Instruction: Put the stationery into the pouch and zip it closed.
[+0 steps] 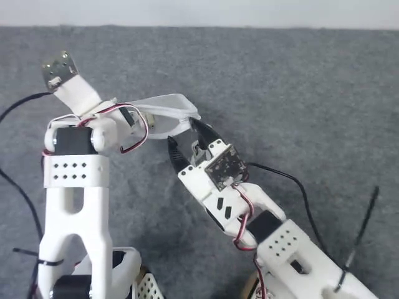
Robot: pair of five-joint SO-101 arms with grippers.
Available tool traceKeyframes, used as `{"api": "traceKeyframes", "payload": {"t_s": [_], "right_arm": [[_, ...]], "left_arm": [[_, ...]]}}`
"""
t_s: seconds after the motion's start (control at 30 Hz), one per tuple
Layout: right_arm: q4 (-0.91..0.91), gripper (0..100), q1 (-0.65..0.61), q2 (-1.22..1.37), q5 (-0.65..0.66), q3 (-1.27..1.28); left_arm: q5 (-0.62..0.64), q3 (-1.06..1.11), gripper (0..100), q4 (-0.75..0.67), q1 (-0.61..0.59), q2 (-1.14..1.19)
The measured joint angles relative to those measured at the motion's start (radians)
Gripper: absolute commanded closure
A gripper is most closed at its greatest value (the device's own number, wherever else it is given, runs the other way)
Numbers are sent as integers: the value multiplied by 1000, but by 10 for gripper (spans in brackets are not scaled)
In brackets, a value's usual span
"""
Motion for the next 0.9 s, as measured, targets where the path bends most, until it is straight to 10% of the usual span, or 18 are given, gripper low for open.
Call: {"api": "traceKeyframes", "payload": {"t_s": [0.43,0.9], "right_arm": [[350,809,35,-183,-41,18],[187,809,107,-155,-41,57]], "left_arm": [[0,0,987,0,-5,0],[0,0,987,0,-6,0]]}}
